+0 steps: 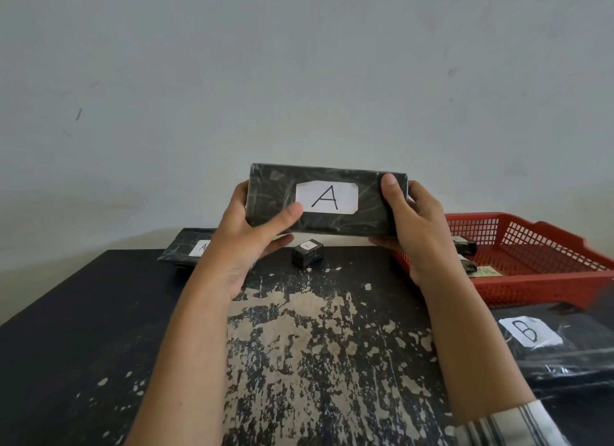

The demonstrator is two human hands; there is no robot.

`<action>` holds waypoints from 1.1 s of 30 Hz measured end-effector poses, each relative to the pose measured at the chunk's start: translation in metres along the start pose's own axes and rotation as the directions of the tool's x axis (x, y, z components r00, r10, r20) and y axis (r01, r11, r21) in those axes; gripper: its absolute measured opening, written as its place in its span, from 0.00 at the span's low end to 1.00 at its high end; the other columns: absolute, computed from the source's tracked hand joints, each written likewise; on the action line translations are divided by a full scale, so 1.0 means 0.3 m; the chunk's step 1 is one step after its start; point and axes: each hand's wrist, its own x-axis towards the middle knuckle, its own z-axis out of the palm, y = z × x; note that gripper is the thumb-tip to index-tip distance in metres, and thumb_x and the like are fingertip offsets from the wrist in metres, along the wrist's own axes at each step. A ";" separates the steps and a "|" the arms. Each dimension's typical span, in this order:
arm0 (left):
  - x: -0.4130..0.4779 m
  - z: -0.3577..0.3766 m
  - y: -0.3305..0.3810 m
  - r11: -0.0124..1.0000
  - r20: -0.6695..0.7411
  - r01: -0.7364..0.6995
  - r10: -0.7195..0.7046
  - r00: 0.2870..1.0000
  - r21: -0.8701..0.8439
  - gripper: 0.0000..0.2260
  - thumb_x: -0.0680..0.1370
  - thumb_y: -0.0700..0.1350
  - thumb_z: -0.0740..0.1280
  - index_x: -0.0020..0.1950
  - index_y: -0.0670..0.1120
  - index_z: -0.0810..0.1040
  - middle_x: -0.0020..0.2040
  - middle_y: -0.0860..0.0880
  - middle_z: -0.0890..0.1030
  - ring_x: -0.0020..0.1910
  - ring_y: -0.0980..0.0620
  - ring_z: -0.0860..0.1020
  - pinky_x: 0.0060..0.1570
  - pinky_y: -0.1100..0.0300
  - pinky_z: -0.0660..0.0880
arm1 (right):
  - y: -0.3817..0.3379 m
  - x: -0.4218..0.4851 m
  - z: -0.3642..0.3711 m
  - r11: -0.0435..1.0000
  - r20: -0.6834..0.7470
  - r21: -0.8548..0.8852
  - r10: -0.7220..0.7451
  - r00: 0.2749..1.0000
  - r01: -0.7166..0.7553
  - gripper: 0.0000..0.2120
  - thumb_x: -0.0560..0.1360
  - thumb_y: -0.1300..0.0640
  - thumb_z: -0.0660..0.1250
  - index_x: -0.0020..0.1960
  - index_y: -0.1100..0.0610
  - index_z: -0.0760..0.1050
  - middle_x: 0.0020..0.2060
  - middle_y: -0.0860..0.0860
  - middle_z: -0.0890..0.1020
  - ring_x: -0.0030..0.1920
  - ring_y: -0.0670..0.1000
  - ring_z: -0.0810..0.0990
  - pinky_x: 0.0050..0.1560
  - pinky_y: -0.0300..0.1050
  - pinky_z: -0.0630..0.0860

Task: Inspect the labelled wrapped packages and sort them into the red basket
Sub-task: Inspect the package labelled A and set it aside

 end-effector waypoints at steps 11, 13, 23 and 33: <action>0.016 0.006 -0.015 0.998 -0.086 -0.032 0.028 0.996 -0.050 0.22 0.73 0.40 0.77 0.64 0.46 0.76 0.55 0.46 0.85 0.54 0.49 0.86 0.50 0.56 0.84 | 0.008 0.001 -0.012 0.971 0.193 -0.200 -0.088 0.977 0.127 0.47 0.57 0.40 0.82 0.72 0.50 0.70 0.60 0.46 0.83 0.61 0.48 0.83 0.63 0.53 0.82; 0.015 0.004 -0.013 0.999 -0.085 -0.044 0.042 0.995 -0.019 0.24 0.71 0.43 0.79 0.64 0.47 0.76 0.56 0.47 0.85 0.55 0.50 0.86 0.51 0.56 0.84 | 0.012 0.003 -0.008 0.971 0.178 -0.202 -0.092 0.980 0.127 0.48 0.56 0.40 0.82 0.72 0.50 0.70 0.61 0.46 0.83 0.62 0.49 0.82 0.65 0.55 0.81; 0.022 0.002 -0.030 0.997 -0.151 -0.059 0.065 0.986 0.046 0.28 0.63 0.47 0.82 0.60 0.49 0.78 0.53 0.48 0.87 0.53 0.51 0.86 0.48 0.58 0.84 | 0.005 0.000 -0.010 0.994 0.238 -0.064 -0.076 0.968 0.094 0.31 0.74 0.52 0.78 0.73 0.51 0.72 0.61 0.49 0.83 0.58 0.49 0.85 0.57 0.45 0.84; 0.010 0.015 -0.010 0.991 -0.224 -0.037 0.066 0.972 0.132 0.31 0.59 0.66 0.78 0.58 0.52 0.81 0.52 0.56 0.87 0.57 0.56 0.82 0.59 0.57 0.76 | 0.015 0.013 -0.025 0.998 0.254 0.012 -0.058 0.966 0.057 0.22 0.82 0.61 0.68 0.75 0.52 0.72 0.63 0.54 0.82 0.58 0.52 0.86 0.52 0.45 0.85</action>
